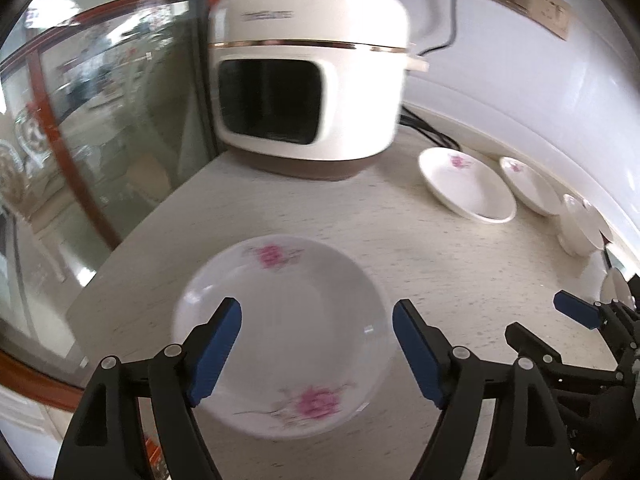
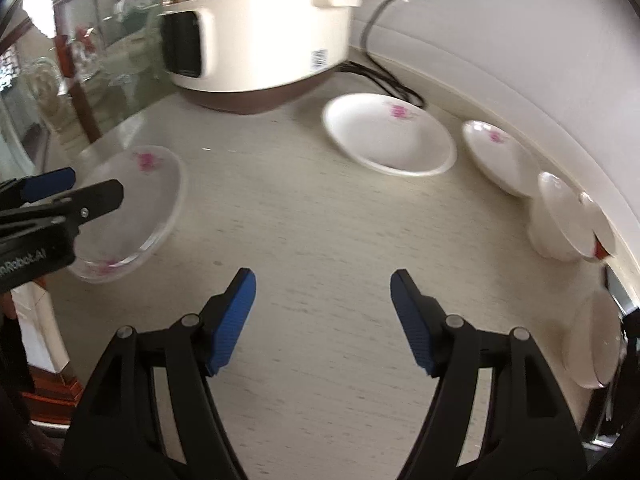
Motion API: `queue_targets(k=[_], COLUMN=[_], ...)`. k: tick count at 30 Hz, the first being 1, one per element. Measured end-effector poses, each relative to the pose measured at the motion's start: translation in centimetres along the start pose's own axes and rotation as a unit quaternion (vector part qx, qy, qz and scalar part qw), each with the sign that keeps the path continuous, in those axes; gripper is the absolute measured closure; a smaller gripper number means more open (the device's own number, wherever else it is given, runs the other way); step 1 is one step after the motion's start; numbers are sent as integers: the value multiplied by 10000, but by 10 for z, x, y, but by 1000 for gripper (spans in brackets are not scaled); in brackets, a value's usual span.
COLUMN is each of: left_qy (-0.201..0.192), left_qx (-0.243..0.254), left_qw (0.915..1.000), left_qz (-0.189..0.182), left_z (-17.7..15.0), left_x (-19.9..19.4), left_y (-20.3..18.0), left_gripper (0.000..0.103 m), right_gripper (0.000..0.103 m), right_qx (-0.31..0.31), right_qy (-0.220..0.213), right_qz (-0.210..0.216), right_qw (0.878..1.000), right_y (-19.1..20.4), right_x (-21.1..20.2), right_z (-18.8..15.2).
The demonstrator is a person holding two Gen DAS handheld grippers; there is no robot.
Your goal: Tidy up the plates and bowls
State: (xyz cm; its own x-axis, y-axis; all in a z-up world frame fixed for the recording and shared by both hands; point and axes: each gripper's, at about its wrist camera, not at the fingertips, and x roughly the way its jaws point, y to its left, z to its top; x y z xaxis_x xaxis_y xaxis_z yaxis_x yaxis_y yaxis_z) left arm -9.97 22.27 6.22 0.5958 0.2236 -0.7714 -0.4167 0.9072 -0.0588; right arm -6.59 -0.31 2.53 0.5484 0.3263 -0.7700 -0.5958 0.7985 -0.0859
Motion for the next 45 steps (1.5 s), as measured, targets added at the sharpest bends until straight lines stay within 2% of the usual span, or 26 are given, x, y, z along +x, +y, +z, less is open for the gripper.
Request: queue_targets(k=[13, 24, 34, 40, 45], left_qy=[128, 380, 829, 902, 888], left_qx=[522, 600, 349, 372, 264], left_qw=[9966, 9930, 9878, 9868, 9873], left_qz=[-617, -949, -1273, -1294, -1291], left_z=[20, 40, 73, 85, 100], left_x=[28, 56, 96, 114, 128], left_y=[-54, -79, -93, -105, -109], left_gripper=[24, 24, 24, 24, 24], right_gripper=[29, 29, 29, 29, 29], right_qx=[701, 1092, 1616, 1895, 2262], right_qy=[135, 187, 275, 381, 330], right_qz=[-308, -436, -283, -100, 266], right_qw=[9970, 9929, 9861, 9811, 9732], right_y=[-51, -77, -107, -121, -134], right_x=[3, 21, 44, 60, 72], right_z=[-7, 2, 26, 37, 49])
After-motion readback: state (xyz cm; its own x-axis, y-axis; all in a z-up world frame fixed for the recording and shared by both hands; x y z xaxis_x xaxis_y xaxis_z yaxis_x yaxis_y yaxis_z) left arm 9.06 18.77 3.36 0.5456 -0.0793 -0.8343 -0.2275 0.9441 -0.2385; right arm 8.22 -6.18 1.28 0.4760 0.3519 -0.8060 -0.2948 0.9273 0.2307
